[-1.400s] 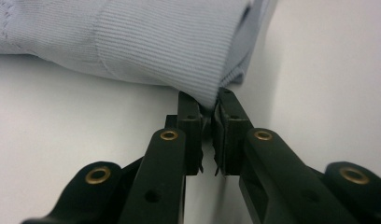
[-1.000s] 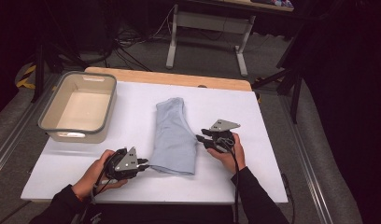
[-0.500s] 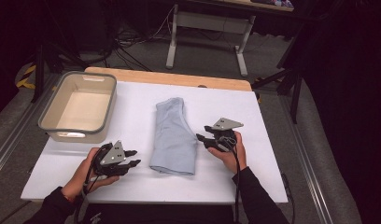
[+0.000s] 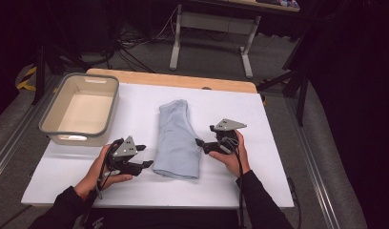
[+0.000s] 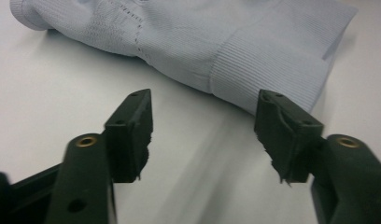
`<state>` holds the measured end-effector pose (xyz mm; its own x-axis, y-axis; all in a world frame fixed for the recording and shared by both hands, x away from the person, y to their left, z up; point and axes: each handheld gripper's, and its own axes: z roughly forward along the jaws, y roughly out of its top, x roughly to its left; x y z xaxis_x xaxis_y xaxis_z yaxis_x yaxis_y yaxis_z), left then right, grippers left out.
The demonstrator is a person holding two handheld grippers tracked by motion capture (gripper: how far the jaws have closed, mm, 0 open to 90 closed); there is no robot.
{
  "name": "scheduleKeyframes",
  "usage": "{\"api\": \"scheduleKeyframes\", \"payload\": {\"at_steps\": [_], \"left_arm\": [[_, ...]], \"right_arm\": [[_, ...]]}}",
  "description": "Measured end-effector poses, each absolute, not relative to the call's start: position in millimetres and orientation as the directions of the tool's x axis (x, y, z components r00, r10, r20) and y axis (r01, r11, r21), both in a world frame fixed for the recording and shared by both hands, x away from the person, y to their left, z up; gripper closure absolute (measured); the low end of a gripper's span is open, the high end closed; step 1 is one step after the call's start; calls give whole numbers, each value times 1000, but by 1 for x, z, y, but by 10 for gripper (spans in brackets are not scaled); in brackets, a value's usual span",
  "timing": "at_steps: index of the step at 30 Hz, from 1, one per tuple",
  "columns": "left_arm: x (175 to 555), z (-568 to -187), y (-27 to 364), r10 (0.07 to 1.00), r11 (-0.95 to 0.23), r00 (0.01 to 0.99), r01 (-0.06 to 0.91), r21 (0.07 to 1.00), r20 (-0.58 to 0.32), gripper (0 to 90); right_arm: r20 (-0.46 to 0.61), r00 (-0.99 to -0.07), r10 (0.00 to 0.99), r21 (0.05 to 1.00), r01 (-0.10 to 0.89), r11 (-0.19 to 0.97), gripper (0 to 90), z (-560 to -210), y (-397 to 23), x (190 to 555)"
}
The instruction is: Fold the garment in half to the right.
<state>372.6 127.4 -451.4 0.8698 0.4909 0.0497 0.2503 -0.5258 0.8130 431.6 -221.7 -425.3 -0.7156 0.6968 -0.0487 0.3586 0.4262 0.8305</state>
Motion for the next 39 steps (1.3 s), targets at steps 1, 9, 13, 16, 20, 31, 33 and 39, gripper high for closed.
{"api": "scheduleKeyframes", "payload": {"at_steps": [1,9,13,16,20,31,33,39], "left_arm": [[373,-451,127,491,-526,870,250,813,50,350],[380,-447,121,529,-477,847,240,845,58,184],[381,-444,119,529,-477,843,203,855,95,159],[381,-441,119,529,-480,841,184,858,116,152],[384,-435,122,531,-463,833,130,877,157,140],[384,-433,123,528,-455,831,105,884,173,119],[382,-434,124,526,-453,834,110,885,165,117],[380,-437,120,534,-456,832,133,880,151,119]], "right_arm": [[-45,-718,695,831,359,425,183,-425,-220,432],[-47,-733,679,836,343,428,125,-424,-209,439],[-76,-740,669,845,309,438,113,-421,-206,436],[-89,-739,667,854,288,433,101,-418,-206,432],[-108,-733,672,876,249,413,100,-413,-208,424],[-148,-726,672,889,200,412,108,-407,-209,415],[-145,-727,671,885,208,417,108,-408,-209,417],[-116,-732,671,877,241,415,117,-412,-209,427]]}}
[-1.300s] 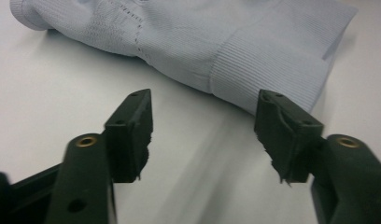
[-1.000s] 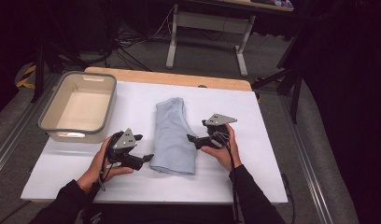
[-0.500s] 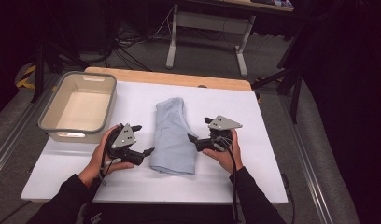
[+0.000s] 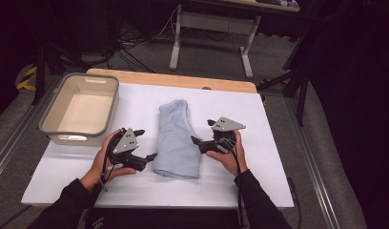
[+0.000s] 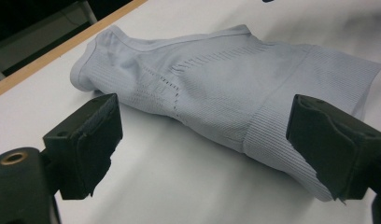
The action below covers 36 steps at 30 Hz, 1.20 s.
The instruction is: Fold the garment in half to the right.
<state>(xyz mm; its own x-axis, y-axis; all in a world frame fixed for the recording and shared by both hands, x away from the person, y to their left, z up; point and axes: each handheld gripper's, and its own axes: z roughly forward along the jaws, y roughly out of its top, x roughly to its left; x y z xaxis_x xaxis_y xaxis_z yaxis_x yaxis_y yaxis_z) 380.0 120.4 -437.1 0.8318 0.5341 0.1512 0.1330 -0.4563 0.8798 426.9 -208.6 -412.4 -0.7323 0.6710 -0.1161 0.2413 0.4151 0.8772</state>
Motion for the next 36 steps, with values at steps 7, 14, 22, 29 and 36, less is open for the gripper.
{"api": "scheduleKeyframes", "payload": {"at_steps": [7,14,22,29,36], "left_arm": [[385,-443,103,571,-450,816,213,867,96,127],[395,-451,90,594,-442,803,265,857,58,114],[405,-455,82,608,-441,793,304,844,32,114],[414,-464,71,599,-489,800,351,799,15,120],[415,-468,63,599,-507,801,380,774,-1,126]], "right_arm": [[-145,-693,707,850,279,448,142,-416,-201,439],[-159,-674,721,816,322,480,139,-427,-183,453],[-178,-637,750,770,384,509,88,-445,-162,467],[-168,-625,763,741,430,515,39,-457,-160,474],[-77,-614,786,731,501,463,19,-463,-163,481]]}}
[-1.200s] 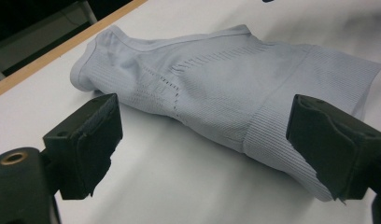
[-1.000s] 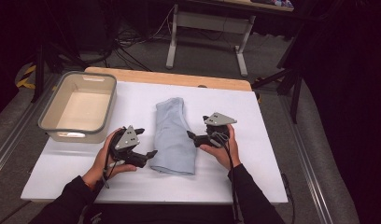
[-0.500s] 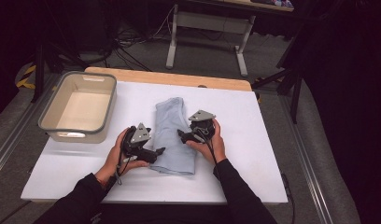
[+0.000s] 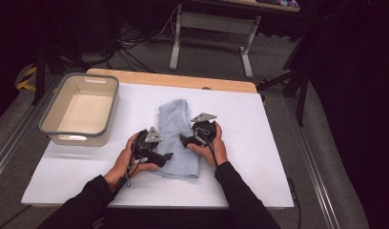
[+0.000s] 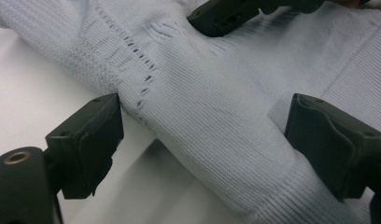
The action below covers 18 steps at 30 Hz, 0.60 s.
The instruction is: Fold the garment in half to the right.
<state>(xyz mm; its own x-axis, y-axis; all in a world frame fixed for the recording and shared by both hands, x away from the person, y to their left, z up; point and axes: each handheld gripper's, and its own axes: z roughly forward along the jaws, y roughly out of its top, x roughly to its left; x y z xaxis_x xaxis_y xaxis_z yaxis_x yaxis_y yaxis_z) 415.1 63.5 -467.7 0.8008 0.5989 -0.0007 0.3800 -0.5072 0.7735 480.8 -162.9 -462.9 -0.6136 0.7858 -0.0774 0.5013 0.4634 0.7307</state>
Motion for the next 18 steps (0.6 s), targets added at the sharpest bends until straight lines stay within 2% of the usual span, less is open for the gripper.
{"api": "scheduleKeyframes", "payload": {"at_steps": [3,5,9,12,14,18], "left_arm": [[416,-469,63,593,-502,805,399,767,-31,147],[417,-470,64,582,-494,811,412,766,-62,182],[418,-472,63,584,-476,805,446,758,-108,211],[418,-472,61,592,-457,792,482,748,-149,274],[417,-472,59,585,-462,798,473,750,-143,322],[413,-470,56,582,-471,804,455,755,-122,400]], "right_arm": [[-20,-629,777,722,529,446,48,-464,-166,485],[46,-643,765,713,558,425,114,-464,-168,487],[62,-653,755,709,561,427,162,-464,-168,487],[75,-660,748,706,565,427,254,-462,-167,485],[92,-675,732,703,564,433,396,-460,-166,482],[111,-682,723,702,569,428,434,-459,-166,482]]}}
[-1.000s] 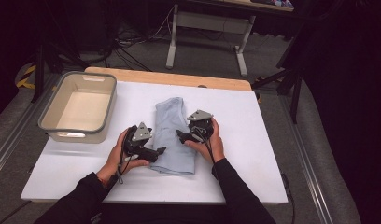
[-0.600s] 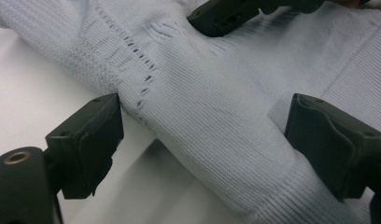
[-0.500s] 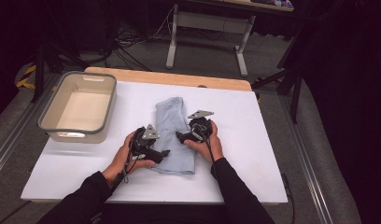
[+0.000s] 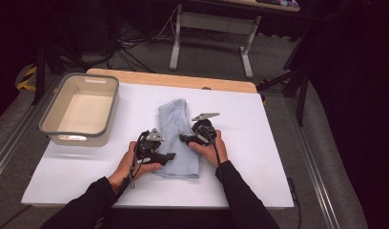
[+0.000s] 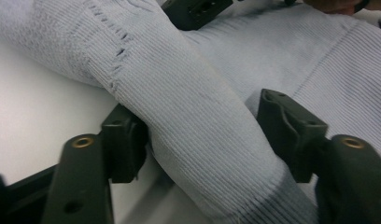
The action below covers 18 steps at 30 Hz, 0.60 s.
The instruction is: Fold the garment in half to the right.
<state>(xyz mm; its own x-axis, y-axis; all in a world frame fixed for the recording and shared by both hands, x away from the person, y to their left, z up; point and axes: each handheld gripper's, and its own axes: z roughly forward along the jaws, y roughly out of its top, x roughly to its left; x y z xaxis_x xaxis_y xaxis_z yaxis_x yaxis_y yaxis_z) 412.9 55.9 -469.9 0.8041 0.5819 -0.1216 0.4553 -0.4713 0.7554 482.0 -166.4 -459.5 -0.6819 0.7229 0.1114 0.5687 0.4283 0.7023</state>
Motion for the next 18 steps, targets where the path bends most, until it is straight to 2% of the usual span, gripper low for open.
{"api": "scheduleKeyframes", "payload": {"at_steps": [2,3,4,5,10,14,18], "left_arm": [[411,-468,54,580,-480,808,441,758,-103,456],[411,-468,54,580,-480,808,441,758,-103,479],[409,-467,53,576,-491,814,422,762,-80,479],[409,-466,52,574,-497,816,416,762,-71,537],[408,-464,51,577,-499,816,392,773,-41,657],[408,-463,51,577,-502,817,374,780,-20,712],[408,-462,51,575,-500,818,361,787,-10,730]], "right_arm": [[119,-681,723,703,572,422,489,-459,-167,482],[119,-681,723,703,572,422,489,-459,-167,482],[129,-687,715,705,571,421,534,-459,-167,481],[150,-686,712,707,578,408,581,-459,-168,481],[161,-689,707,718,574,395,667,-458,-170,480],[114,-698,707,730,541,416,710,-456,-168,476],[90,-702,707,746,517,419,738,-452,-169,473]]}}
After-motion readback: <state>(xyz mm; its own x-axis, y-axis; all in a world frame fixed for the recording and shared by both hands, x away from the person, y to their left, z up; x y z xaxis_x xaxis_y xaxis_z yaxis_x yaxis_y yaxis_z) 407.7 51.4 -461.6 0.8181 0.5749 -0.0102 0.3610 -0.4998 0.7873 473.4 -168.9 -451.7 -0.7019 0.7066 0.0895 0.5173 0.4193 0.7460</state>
